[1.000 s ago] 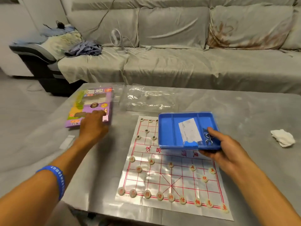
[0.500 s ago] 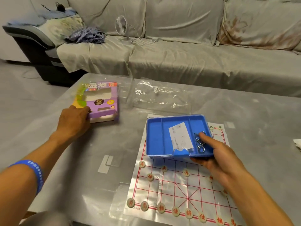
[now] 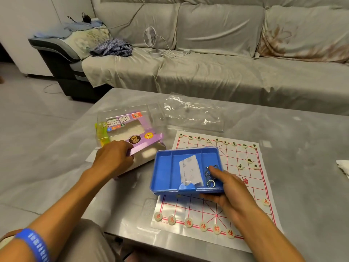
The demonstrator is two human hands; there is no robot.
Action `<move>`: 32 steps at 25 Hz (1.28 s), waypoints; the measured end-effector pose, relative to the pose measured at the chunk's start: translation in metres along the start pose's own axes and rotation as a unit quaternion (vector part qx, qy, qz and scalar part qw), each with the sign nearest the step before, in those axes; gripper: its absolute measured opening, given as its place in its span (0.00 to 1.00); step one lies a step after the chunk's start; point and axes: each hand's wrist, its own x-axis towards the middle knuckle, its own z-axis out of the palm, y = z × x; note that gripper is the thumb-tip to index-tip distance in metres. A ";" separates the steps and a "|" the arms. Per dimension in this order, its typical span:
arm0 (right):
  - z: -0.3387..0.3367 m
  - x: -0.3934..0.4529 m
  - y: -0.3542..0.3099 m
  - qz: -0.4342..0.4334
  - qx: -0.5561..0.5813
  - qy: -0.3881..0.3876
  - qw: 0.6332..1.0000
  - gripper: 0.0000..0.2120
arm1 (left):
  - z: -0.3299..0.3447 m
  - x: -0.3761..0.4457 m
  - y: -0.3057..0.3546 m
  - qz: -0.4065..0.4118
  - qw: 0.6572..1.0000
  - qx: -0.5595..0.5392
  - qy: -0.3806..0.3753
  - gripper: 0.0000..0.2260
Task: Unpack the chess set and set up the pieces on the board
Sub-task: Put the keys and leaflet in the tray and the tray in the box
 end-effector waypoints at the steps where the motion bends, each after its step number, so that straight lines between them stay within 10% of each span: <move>1: 0.001 -0.001 0.002 0.001 -0.002 -0.003 1.000 0.09 | 0.002 -0.001 0.002 -0.009 1.000 -0.003 0.007 0.04; 11: 0.002 0.005 0.002 -0.021 -0.014 0.007 1.000 0.07 | 0.006 -0.001 0.005 -0.024 0.998 -0.043 0.032 0.05; 15: -0.004 0.006 -0.003 -0.031 -0.013 0.030 0.999 0.06 | -0.007 0.009 -0.005 0.007 0.955 -0.281 0.093 0.18; 17: -0.007 0.007 -0.005 -0.037 -0.012 0.047 0.998 0.06 | -0.011 0.035 -0.021 -0.038 0.965 -0.193 0.175 0.17; 20: -0.008 0.008 -0.008 -0.041 -0.004 0.067 0.997 0.07 | 0.002 0.060 -0.042 -0.111 0.992 -0.027 0.062 0.23; 26: -0.009 0.012 -0.015 -0.043 0.010 0.069 0.997 0.05 | 0.019 0.039 -0.038 -0.102 0.975 -0.100 0.168 0.16; 29: -0.004 0.013 -0.017 -0.039 0.023 0.070 0.997 0.06 | 0.016 0.036 -0.047 -0.234 0.937 -0.154 0.208 0.23; 32: 0.002 0.013 -0.019 -0.045 0.023 0.058 0.997 0.06 | 0.021 0.034 -0.066 -0.420 0.776 -0.446 0.150 0.26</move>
